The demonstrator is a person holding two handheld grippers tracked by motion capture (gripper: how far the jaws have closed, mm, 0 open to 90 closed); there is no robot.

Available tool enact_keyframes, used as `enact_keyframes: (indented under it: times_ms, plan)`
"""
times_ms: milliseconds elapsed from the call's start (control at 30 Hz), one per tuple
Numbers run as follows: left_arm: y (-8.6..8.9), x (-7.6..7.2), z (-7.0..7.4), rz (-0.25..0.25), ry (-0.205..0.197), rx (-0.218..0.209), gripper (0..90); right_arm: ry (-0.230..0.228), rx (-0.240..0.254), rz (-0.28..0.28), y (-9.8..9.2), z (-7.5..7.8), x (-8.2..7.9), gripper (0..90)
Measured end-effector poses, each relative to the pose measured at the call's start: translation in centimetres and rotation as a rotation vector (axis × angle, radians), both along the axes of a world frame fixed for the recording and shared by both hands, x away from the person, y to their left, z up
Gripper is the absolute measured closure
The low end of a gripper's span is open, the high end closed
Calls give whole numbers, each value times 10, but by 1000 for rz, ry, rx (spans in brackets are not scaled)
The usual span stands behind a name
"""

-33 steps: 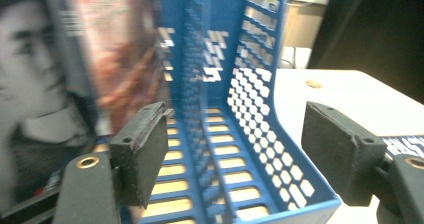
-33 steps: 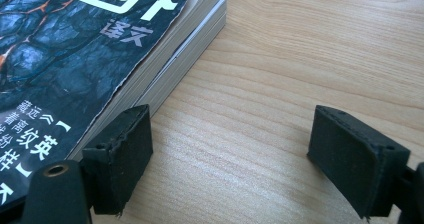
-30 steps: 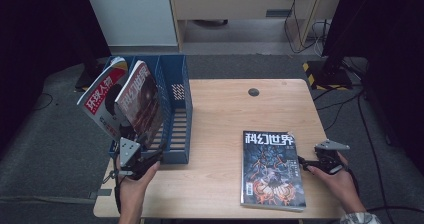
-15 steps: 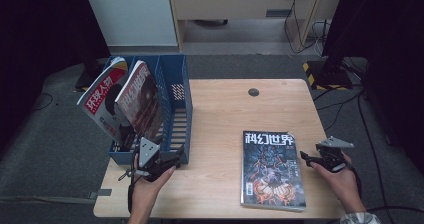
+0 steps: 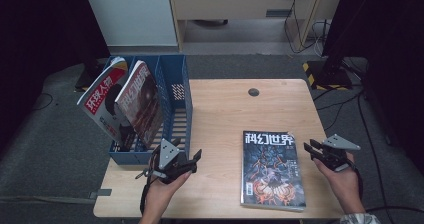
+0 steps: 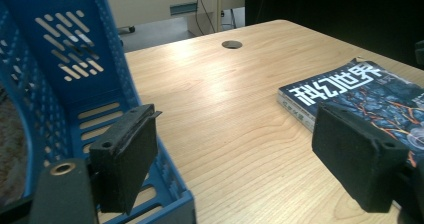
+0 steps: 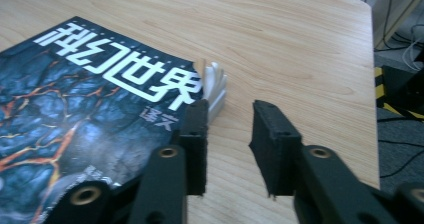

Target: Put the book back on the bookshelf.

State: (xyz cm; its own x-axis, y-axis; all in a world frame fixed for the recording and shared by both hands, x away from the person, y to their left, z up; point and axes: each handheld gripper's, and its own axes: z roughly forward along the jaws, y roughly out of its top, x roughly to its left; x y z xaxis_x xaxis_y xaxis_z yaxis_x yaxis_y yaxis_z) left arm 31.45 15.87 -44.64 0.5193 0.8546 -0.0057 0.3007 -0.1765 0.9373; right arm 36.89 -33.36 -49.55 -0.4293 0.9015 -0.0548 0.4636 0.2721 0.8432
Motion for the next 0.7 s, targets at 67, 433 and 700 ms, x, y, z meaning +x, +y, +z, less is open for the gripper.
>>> enact_keyframes:
  times_ms: [67, 433, 700]
  plan:
    - [-4, 0, 0, -9, 5, -15, 192, 0, 5, 12, 2, 1, -1, 722]
    - [-53, 8, -7, -92, 29, 10, 213, 6, 70, 36, 11, 2, -1, 647]
    - [-90, 18, -21, -164, 56, 64, 213, 50, 115, 55, 20, -5, 5, 508]
